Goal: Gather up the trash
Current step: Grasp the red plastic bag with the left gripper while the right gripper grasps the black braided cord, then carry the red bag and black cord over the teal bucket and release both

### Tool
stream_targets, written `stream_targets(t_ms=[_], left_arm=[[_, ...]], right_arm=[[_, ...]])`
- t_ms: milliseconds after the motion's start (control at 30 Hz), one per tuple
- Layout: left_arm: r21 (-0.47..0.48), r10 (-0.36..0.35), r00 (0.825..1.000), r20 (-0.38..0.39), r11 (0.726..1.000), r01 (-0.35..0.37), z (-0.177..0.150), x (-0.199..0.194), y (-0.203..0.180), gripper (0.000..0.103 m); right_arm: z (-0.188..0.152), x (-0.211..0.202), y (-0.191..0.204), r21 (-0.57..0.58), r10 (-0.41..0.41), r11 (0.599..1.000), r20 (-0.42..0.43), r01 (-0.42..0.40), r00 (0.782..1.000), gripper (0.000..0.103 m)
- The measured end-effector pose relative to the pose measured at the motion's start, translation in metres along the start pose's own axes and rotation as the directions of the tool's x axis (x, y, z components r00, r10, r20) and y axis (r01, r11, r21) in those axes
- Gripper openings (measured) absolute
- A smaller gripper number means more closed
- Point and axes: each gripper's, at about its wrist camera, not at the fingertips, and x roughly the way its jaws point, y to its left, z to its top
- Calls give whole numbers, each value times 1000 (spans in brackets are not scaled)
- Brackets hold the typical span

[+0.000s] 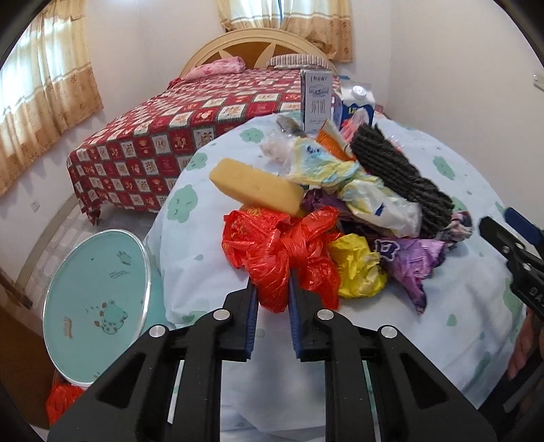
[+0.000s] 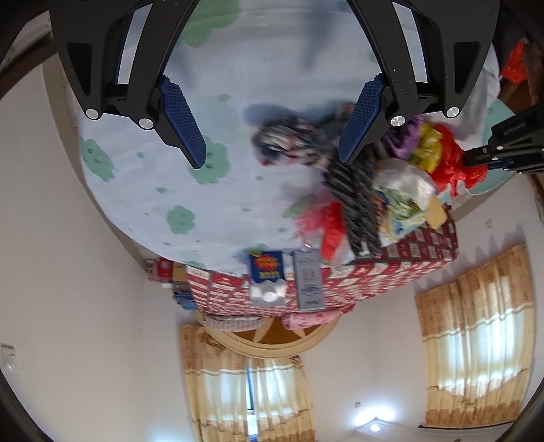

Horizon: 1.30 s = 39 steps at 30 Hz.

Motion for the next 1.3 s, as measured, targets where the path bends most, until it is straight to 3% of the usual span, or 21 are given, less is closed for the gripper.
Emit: stream_targets(t_ms=[133, 333, 533, 567, 633, 733, 1067, 1300], left_arm=[[8, -11, 999, 49, 1000, 11, 2, -23, 5, 14], [7, 41, 994, 104, 999, -42, 3, -49, 25, 14], [-11, 101, 992, 73, 995, -101, -5, -47, 53, 14], [-12, 107, 992, 68, 994, -106, -7, -47, 57, 14], [-18, 117, 991, 60, 993, -117, -13, -47, 65, 14], [-34, 134, 990, 52, 991, -133, -19, -49, 79, 14], [-114, 206, 976, 76, 974, -197, -22, -67, 124, 14], [-165, 277, 959, 66, 951, -263, -24, -67, 154, 15]], right_arm=[[12, 5, 14, -4, 44, 999, 4, -44, 999, 69], [16, 25, 32, -16, 76, 997, -29, -77, 997, 67], [14, 44, 35, 10, 135, 991, -116, -135, 984, 56], [14, 44, 35, 12, 142, 990, -124, -142, 982, 53], [13, 45, 36, 16, 176, 984, -141, -175, 974, 28], [12, 42, 37, 16, 202, 979, -141, -202, 969, 21], [41, 1, 51, -44, 175, 984, -6, -175, 985, 19], [57, 3, 84, -102, 235, 967, -10, -235, 972, 20]])
